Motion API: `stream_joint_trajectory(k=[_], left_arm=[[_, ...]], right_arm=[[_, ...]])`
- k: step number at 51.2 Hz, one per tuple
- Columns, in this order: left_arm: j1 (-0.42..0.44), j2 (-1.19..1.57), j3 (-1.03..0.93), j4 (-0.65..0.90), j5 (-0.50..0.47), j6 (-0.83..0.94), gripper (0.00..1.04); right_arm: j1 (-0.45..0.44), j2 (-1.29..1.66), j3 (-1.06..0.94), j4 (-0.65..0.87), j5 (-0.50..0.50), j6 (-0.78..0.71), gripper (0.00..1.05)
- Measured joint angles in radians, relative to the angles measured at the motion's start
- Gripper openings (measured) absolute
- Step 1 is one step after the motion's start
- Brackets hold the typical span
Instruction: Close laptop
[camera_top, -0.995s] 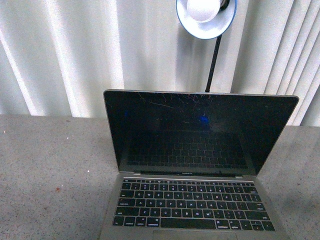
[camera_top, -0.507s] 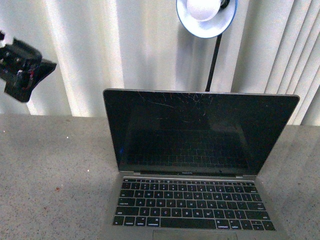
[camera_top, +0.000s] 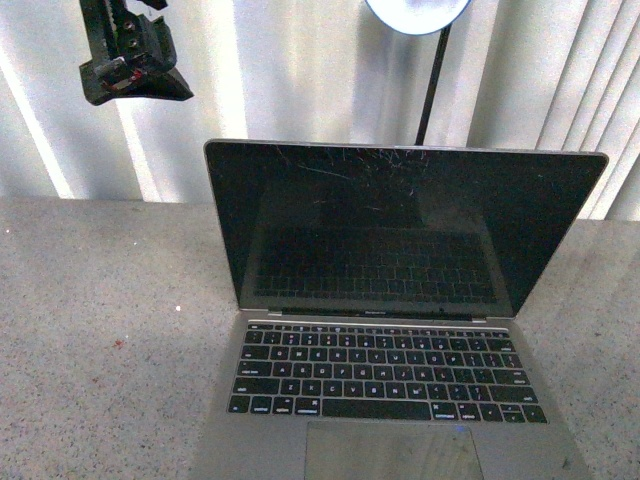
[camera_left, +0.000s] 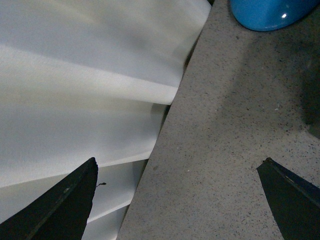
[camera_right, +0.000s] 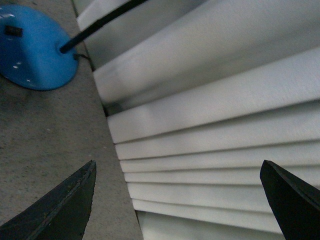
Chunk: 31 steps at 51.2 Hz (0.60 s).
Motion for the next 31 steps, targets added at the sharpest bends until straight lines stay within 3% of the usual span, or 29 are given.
stream_joint_trajectory(k=[18, 31], left_arm=[[-0.074, 0.105, 0.131, -0.146, -0.064, 0.029, 0.98], [-0.108, 0.13, 0.158, -0.157, -0.086, 0.044, 0.98]], right_arm=[[0.089, 0.084, 0.15, -0.374, 0.022, -0.18, 0.97], [0.138, 0.136, 0.218, -0.445, 0.068, -0.254, 0.97]])
